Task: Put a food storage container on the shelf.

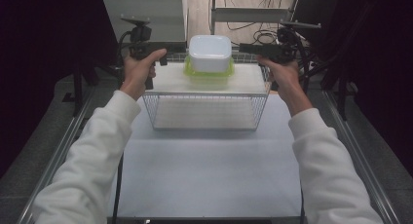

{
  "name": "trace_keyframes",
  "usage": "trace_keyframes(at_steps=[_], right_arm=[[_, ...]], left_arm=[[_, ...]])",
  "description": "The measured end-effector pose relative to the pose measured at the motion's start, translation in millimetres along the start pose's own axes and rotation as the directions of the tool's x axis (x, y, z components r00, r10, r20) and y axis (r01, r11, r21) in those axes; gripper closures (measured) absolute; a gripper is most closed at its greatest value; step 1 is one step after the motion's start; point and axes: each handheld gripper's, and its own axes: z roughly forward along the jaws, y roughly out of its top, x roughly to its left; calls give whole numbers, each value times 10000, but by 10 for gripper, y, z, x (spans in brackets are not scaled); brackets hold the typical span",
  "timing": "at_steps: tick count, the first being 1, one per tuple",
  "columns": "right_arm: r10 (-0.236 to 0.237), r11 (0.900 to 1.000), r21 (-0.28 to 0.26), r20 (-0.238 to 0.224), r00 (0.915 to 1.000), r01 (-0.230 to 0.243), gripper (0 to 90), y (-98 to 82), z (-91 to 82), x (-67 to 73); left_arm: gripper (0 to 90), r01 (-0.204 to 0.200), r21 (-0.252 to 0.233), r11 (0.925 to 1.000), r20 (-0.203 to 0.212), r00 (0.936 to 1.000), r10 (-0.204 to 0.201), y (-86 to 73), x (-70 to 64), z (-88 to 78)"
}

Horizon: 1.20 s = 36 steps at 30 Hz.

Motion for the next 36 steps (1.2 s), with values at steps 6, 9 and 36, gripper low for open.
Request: trace_keyframes(at_steps=[6,9,36], right_arm=[[-1166,9929,242,227,9929,1161,335,-292,-294,39],[-1457,9887,360,88,9893,1453,315,-508,-416,62],[-1417,9654,2338,969,9852,1158,244,-2581,-545,-217]], left_arm=[[320,-537,-20,9986,144,9984,538,-368,-25,-279],[320,-719,108,9974,194,9972,717,-597,-49,-364],[316,-433,2264,9731,-775,9950,623,-2474,428,-320]])
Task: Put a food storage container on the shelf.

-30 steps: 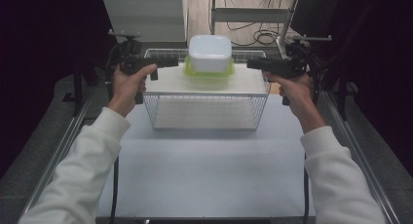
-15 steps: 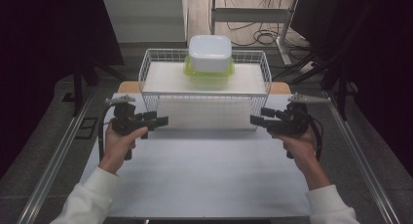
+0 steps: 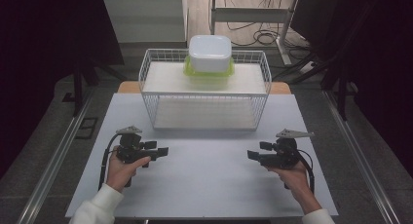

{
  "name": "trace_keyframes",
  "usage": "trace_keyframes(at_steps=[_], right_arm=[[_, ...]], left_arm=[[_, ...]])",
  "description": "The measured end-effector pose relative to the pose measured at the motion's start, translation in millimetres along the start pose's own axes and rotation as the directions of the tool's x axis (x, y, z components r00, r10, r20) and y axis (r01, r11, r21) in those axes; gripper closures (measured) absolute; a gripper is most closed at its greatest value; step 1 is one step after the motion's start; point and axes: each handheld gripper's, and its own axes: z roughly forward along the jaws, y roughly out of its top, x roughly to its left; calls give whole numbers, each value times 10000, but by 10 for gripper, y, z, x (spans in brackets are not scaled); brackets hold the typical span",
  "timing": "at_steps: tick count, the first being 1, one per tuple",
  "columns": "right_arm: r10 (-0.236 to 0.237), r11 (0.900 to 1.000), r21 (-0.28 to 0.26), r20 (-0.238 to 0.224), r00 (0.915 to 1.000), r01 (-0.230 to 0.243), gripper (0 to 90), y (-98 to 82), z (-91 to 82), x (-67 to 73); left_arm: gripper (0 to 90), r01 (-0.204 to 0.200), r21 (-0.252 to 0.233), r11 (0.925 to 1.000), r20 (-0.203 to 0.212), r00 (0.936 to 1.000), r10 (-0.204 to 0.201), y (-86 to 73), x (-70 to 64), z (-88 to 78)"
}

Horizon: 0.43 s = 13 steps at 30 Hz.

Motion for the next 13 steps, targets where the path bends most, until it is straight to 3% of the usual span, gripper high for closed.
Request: trace_keyframes(at_steps=[6,13], right_arm=[[-199,9997,-101,144,9997,201,234,-14,-13,12],[-84,9999,-124,314,9995,88,207,-66,-23,-33]], left_arm=[[306,32,148,9999,-69,10000,-31,-15,17,41],[298,-10,271,9996,-159,9999,14,-20,35,92]])
